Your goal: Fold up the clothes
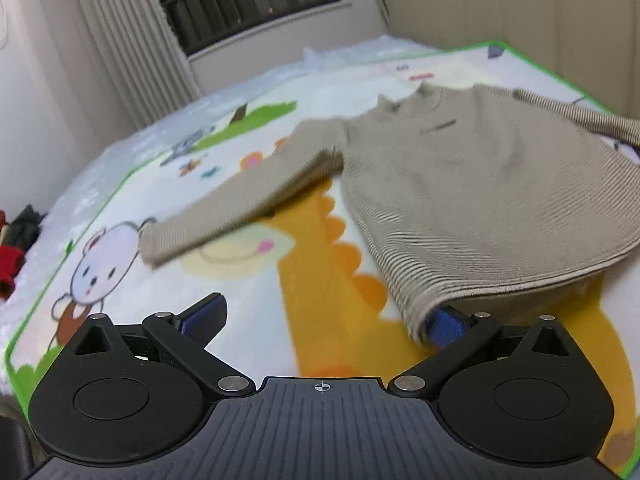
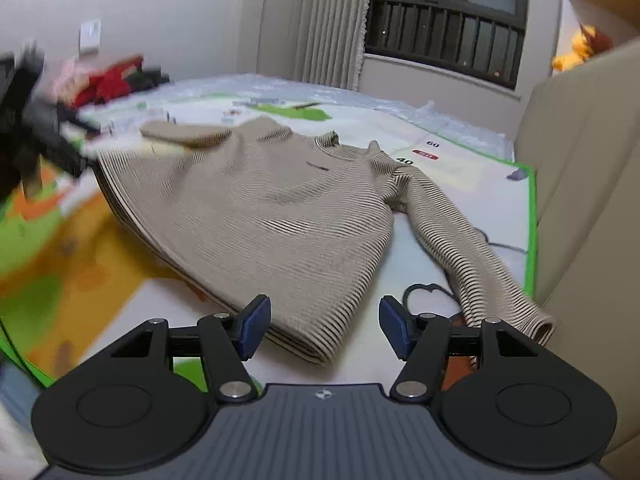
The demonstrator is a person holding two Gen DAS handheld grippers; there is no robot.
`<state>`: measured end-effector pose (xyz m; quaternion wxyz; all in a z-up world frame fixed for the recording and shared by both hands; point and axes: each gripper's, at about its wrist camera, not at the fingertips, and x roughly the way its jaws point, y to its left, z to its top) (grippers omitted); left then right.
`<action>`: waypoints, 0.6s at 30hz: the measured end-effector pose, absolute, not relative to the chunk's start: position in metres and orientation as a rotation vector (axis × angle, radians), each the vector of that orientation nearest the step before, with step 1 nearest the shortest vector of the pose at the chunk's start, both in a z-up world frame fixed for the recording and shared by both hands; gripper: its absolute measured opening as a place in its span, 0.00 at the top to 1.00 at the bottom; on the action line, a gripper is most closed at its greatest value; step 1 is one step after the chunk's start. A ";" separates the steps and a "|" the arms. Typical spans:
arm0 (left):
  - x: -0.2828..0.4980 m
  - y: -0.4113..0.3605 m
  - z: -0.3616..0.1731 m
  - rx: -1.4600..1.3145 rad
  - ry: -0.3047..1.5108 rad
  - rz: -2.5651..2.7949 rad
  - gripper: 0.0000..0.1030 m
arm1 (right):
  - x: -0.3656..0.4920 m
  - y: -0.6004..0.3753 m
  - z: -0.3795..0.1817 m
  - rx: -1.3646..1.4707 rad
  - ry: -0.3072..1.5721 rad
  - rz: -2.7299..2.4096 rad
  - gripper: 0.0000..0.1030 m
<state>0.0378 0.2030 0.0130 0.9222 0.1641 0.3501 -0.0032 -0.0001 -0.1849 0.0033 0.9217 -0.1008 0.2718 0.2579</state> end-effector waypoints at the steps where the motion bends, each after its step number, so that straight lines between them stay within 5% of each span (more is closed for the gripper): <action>1: 0.036 0.207 0.015 0.330 0.719 -0.005 0.00 | 0.001 -0.189 0.007 -0.176 0.551 0.523 0.41; 3: 0.036 0.210 0.024 0.287 0.695 -0.025 0.00 | 0.008 -0.195 0.015 -0.119 0.528 0.496 0.42; 7: 0.041 0.196 0.050 0.219 0.608 -0.161 0.00 | 0.035 -0.196 0.014 0.003 0.545 0.470 0.68; 18: 0.067 0.188 0.106 -0.055 0.417 -0.361 0.00 | 0.041 -0.130 -0.046 -0.138 0.682 0.563 0.67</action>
